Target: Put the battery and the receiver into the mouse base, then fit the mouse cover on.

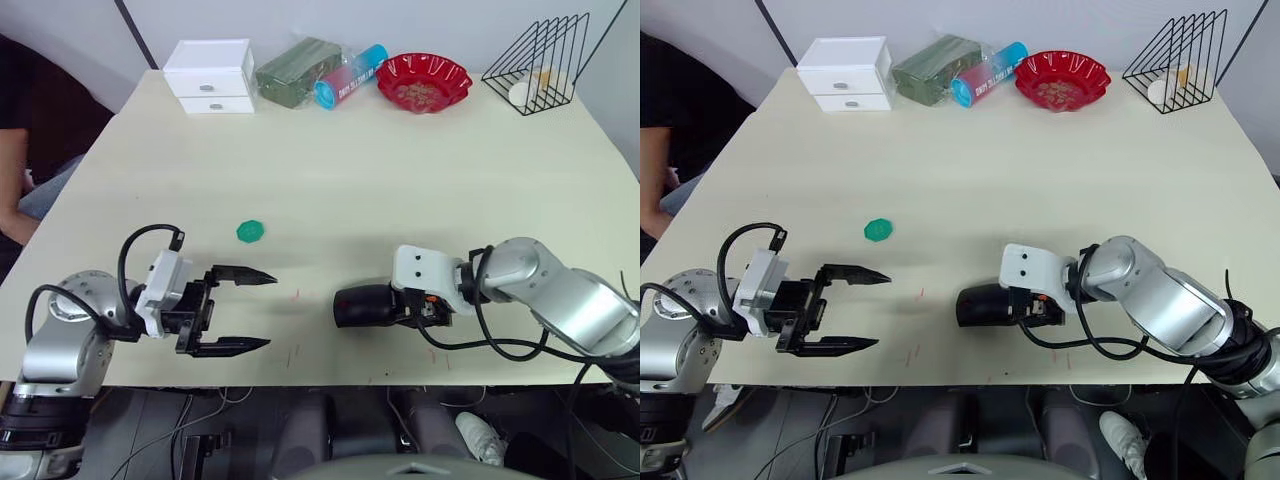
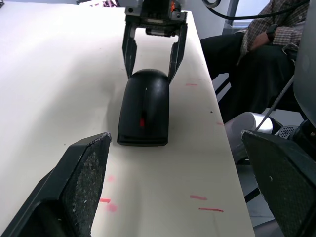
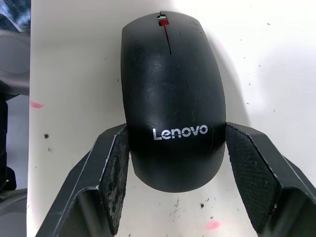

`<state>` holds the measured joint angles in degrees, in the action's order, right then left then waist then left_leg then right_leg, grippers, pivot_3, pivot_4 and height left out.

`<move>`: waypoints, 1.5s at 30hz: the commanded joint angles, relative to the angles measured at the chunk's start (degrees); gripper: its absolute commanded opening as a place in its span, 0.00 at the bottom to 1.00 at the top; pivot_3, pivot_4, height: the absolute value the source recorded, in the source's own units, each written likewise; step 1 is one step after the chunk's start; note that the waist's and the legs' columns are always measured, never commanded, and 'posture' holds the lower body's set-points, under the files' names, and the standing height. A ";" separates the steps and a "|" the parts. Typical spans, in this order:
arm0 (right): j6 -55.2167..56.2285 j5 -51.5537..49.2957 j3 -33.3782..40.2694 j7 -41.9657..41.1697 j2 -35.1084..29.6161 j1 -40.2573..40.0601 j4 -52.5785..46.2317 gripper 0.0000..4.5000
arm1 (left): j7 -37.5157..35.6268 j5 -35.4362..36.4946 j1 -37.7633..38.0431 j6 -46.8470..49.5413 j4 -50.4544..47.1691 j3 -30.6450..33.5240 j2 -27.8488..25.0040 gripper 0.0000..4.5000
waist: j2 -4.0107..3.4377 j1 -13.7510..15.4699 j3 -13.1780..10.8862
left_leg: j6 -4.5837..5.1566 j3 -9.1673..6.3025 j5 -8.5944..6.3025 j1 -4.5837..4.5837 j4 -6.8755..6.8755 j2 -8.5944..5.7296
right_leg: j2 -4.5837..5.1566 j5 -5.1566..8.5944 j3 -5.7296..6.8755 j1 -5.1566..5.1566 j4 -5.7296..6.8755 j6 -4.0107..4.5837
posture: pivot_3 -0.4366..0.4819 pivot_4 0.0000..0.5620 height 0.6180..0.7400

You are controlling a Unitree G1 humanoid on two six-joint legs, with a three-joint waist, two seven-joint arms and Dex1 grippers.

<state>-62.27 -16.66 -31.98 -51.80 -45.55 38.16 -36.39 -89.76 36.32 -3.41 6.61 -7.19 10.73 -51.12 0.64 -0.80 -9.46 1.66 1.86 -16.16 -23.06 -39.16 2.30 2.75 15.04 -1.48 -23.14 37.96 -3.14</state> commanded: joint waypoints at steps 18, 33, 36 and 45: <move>0.84 2.34 -2.58 0.00 -0.21 0.77 0.73 0.63 | -1.35 1.21 0.51 -1.19 -1.72 1.61 -0.14 1.00 | 0.00 0.00 0.00 | 0.00 0.00 0.00 -0.01 0.00 0.00 | 0.00 0.00 0.00 0.00 0.00 0.00 | 0.48 0.27 1.00; 2.24 3.31 -3.21 -0.54 0.08 0.62 1.58 0.63 | -1.96 1.14 0.53 -2.07 -0.72 1.51 -0.41 1.00 | 0.00 0.00 0.00 | 0.00 0.00 0.00 -0.01 0.00 0.00 | 0.00 0.00 0.00 0.00 0.00 0.00 | 0.48 0.27 1.00; 2.75 3.36 -3.19 -0.63 0.05 0.61 1.69 0.63 | -2.02 1.12 0.54 -2.16 -0.65 1.48 -0.42 1.00 | 0.00 0.00 0.00 | 0.00 0.00 0.00 -0.01 0.00 0.00 | 0.00 0.00 0.00 0.00 0.00 0.00 | 0.48 0.27 1.00; 5.03 4.36 -3.53 -1.16 -0.03 0.46 2.39 0.63 | -1.91 0.92 0.50 -2.75 -0.38 1.19 -0.23 1.00 | 0.00 0.00 0.00 | 0.00 0.00 0.00 0.00 0.00 0.00 | 0.00 0.00 0.00 0.00 0.00 0.00 | 0.48 0.27 1.00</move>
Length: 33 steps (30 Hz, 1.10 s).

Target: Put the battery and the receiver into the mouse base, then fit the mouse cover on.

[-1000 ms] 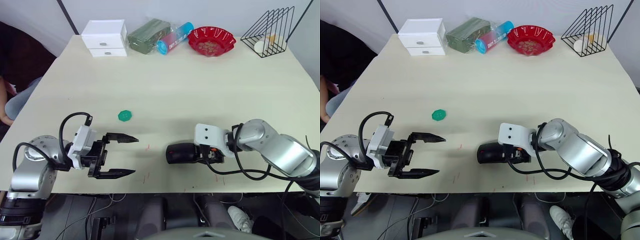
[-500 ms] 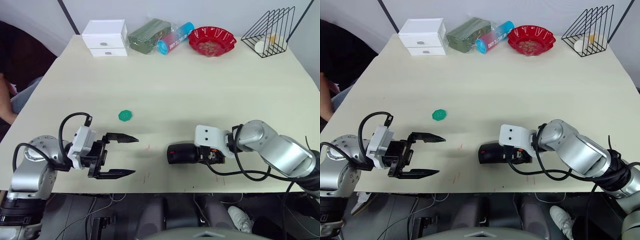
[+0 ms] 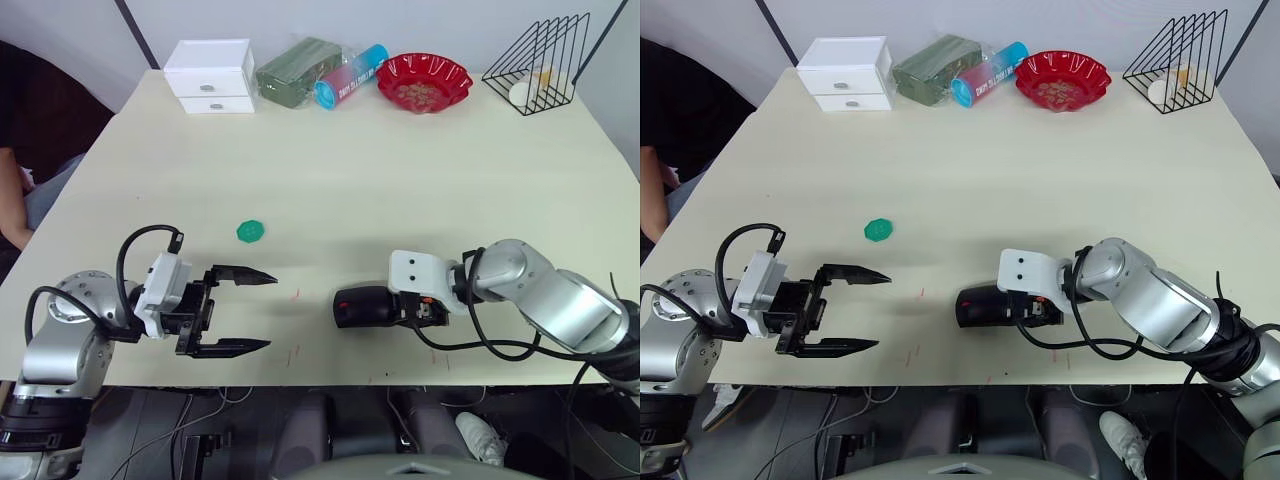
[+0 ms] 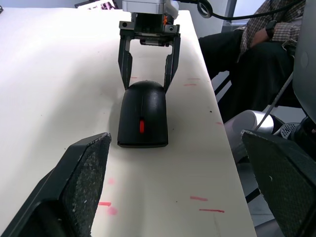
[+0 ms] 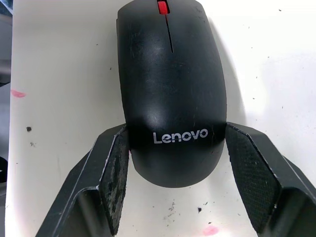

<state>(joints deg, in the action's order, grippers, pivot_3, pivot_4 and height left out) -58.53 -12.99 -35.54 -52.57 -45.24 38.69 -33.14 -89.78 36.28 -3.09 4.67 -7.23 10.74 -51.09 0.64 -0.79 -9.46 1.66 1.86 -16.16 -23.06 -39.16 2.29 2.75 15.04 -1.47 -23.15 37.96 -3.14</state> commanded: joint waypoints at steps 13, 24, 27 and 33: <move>1.93 1.64 -0.09 -1.53 -0.27 -0.41 -0.56 0.63 | -2.25 0.75 0.32 -1.26 0.01 1.34 -0.52 1.00 | 0.00 0.00 0.00 | 0.00 0.00 0.00 0.00 0.00 0.00 | 0.00 0.00 0.00 0.00 0.00 0.00 | 0.48 0.27 1.00; 1.92 1.96 0.06 -1.48 0.02 -0.67 -0.53 0.63 | -2.38 0.72 0.14 -1.55 0.30 1.17 -0.48 1.00 | 0.00 0.01 0.00 | 0.00 0.00 0.00 0.00 0.00 0.00 | 0.00 0.00 0.00 0.00 0.00 0.00 | 0.48 0.27 1.00; 2.06 1.92 -0.05 -1.88 -0.27 -0.78 -0.82 0.78 | -2.45 0.72 0.08 -1.62 0.35 1.13 -0.50 1.00 | 0.00 0.01 0.00 | 0.00 0.00 0.00 0.00 0.00 0.00 | 0.00 0.00 0.00 0.00 0.00 0.00 | 0.48 0.27 1.00; 2.10 2.29 0.29 -1.59 0.09 -1.05 -0.76 0.91 | -2.50 0.66 0.05 -1.88 0.55 0.96 -0.51 1.00 | 0.00 0.00 0.00 | 0.00 0.00 0.00 0.00 0.00 0.00 | 0.00 0.00 0.00 0.00 0.00 0.00 | 0.48 0.27 1.00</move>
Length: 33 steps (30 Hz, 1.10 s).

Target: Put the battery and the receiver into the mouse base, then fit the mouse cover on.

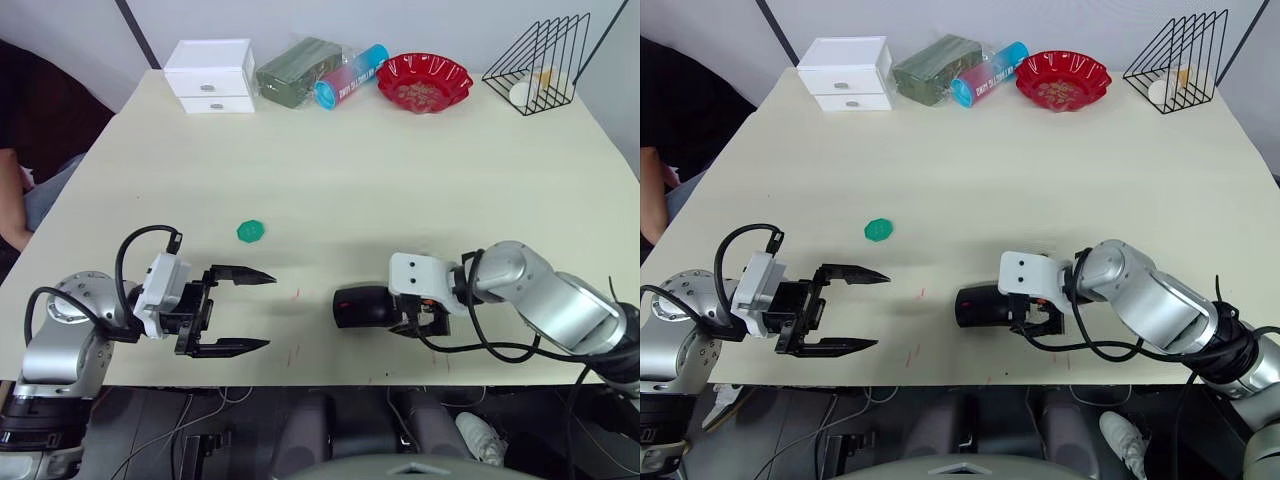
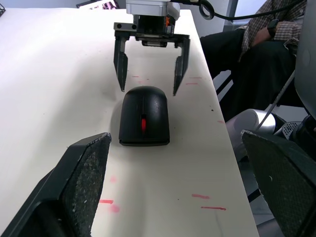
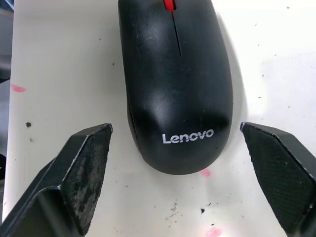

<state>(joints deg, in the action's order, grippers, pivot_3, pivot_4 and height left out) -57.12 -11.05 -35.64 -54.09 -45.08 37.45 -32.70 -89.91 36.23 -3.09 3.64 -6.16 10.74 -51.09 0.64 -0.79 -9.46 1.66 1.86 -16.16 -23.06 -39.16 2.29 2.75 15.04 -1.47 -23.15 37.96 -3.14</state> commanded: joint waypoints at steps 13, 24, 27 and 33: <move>1.78 -3.28 5.16 -1.44 1.08 -0.74 -2.30 0.91 | -2.32 0.74 0.11 -1.23 -0.36 0.90 -0.43 1.00 | 0.00 0.01 0.00 | 0.00 0.00 0.00 0.00 0.00 0.00 | 0.00 0.00 0.00 0.00 0.00 0.00 | 0.48 0.27 1.00; 6.17 -7.65 10.20 -0.30 7.31 -2.33 -0.02 0.64 | -2.20 0.77 0.07 -1.20 -0.31 0.85 -0.37 1.00 | 0.02 0.03 0.01 | 0.00 0.00 0.00 0.00 0.00 0.00 | -0.01 0.00 0.00 0.00 0.03 0.00 | 0.48 0.27 1.00; 6.35 -7.44 9.32 -0.02 8.23 -1.95 0.43 0.39 | -2.18 0.73 -0.04 -1.16 -0.24 0.83 -0.41 1.00 | 0.02 0.01 0.01 | 0.00 0.00 0.00 0.00 0.00 0.00 | 0.00 0.00 0.00 0.00 0.02 0.00 | 0.48 0.27 1.00; 6.87 -6.47 7.30 1.24 11.61 -0.56 2.98 0.39 | -1.73 0.90 0.58 -0.99 -1.06 1.06 -0.35 1.00 | 0.02 -0.04 0.01 | 0.00 0.00 0.00 0.00 0.00 0.00 | -0.01 0.00 0.00 0.00 0.03 0.00 | 0.48 0.27 1.00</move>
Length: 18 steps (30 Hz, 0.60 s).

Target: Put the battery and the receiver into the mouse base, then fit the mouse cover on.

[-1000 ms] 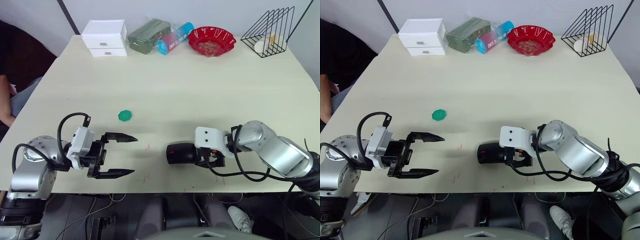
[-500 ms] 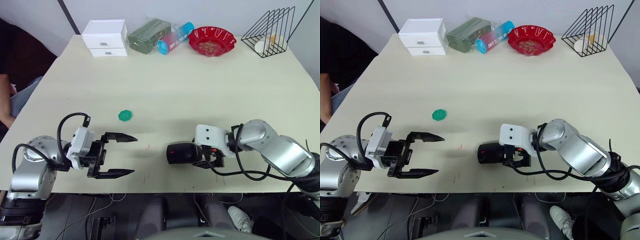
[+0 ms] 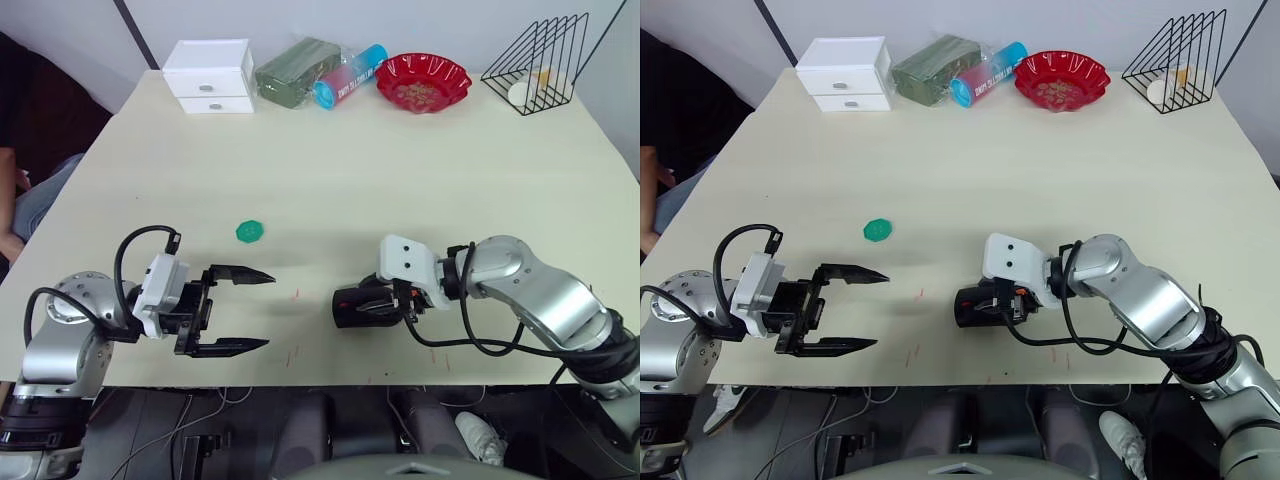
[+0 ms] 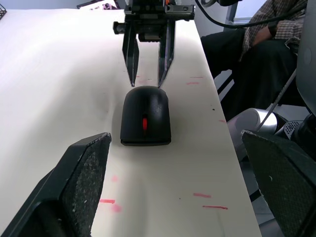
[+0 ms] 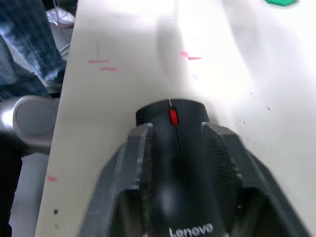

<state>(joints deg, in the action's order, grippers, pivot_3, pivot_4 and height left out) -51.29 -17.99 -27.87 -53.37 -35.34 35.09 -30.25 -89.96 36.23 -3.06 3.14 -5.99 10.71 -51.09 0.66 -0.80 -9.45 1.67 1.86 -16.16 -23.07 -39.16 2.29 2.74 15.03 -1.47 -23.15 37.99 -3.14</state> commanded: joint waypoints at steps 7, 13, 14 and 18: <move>0.91 2.81 -5.00 1.35 6.05 4.92 5.20 0.39 | -0.91 0.83 1.17 -0.51 -1.79 1.29 -0.16 1.00 | 0.01 -0.02 0.00 | 0.00 0.00 0.00 0.00 0.00 0.00 | 0.00 0.00 0.01 -0.01 0.01 0.01 | 0.48 0.27 1.00; 0.88 5.25 -8.66 0.87 6.82 7.11 8.15 0.39 | -0.69 0.88 1.42 -0.57 -2.05 1.32 -0.04 1.00 | 0.01 -0.04 0.00 | 0.00 0.00 0.00 0.00 0.00 0.00 | 0.00 0.00 0.01 -0.01 0.01 0.00 | 0.48 0.27 1.00; 0.61 5.40 -8.88 0.97 7.12 7.29 8.64 0.39 | -0.65 0.88 1.46 -0.57 -2.08 1.33 -0.01 1.00 | 0.01 -0.04 0.00 | 0.00 -0.01 0.00 0.00 0.00 -0.01 | 0.00 0.00 0.02 -0.01 0.01 0.00 | 0.48 0.27 1.00; 0.09 6.30 -10.21 0.65 7.39 7.62 9.74 0.39 | -0.50 0.86 1.78 -0.61 -2.38 1.37 0.06 1.00 | 0.01 -0.06 0.00 | 0.00 -0.01 0.00 0.00 0.00 -0.01 | 0.00 0.00 0.02 -0.01 0.01 0.01 | 0.48 0.27 1.00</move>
<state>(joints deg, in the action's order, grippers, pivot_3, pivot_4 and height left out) -51.21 -11.99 -37.80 -52.30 -28.25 41.58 -19.66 -89.76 36.23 -1.79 3.14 -6.32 10.74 -51.00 0.67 -0.86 -9.45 1.67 1.86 -16.16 -23.07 -39.16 2.29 2.74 15.03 -1.46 -23.16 38.00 -3.14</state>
